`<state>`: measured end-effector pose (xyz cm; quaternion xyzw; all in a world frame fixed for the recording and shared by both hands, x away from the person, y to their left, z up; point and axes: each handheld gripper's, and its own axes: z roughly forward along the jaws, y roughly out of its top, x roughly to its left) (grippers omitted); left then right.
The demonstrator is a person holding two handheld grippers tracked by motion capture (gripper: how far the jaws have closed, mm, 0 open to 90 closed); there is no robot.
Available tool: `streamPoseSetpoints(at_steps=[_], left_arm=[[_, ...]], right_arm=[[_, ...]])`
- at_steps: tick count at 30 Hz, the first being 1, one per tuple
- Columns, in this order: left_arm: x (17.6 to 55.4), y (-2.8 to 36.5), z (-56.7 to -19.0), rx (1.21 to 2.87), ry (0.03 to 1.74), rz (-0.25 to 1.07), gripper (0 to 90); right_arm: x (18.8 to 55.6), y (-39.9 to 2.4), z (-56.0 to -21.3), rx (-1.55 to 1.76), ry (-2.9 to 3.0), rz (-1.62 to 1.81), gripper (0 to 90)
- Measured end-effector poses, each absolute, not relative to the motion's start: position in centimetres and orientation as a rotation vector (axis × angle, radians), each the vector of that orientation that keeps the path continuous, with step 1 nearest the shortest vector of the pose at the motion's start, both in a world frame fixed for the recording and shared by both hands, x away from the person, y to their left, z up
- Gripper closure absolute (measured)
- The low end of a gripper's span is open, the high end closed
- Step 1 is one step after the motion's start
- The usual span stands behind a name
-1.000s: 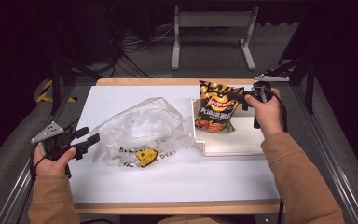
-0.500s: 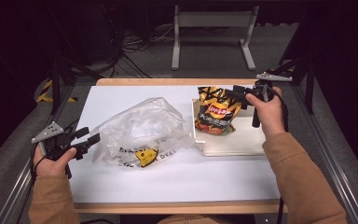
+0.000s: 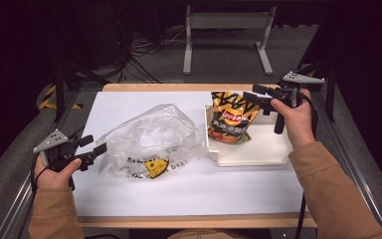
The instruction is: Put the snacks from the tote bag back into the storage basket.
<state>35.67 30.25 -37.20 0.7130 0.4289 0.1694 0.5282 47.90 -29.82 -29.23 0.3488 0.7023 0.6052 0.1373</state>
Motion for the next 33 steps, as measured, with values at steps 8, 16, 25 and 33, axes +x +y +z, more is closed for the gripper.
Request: streamPoseSetpoints(at_steps=[8,16,25,33], left_arm=[[34.6,30.1,-36.5,1.739,1.015,0.414,27.7],[33.3,30.3,-35.9,1.725,0.978,0.399,27.7],[32.6,29.4,-35.9,1.745,0.941,0.411,27.5],[32.1,28.7,-36.7,1.778,0.935,0.424,27.2]], right_arm=[[45.1,-31.0,-27.6,0.909,2.026,1.741,24.9],[41.6,-32.7,-26.7,0.813,2.021,1.684,21.8],[37.2,-35.0,-26.7,0.741,2.016,1.529,19.2],[34.9,-36.2,-28.1,0.775,1.986,1.487,17.5]])
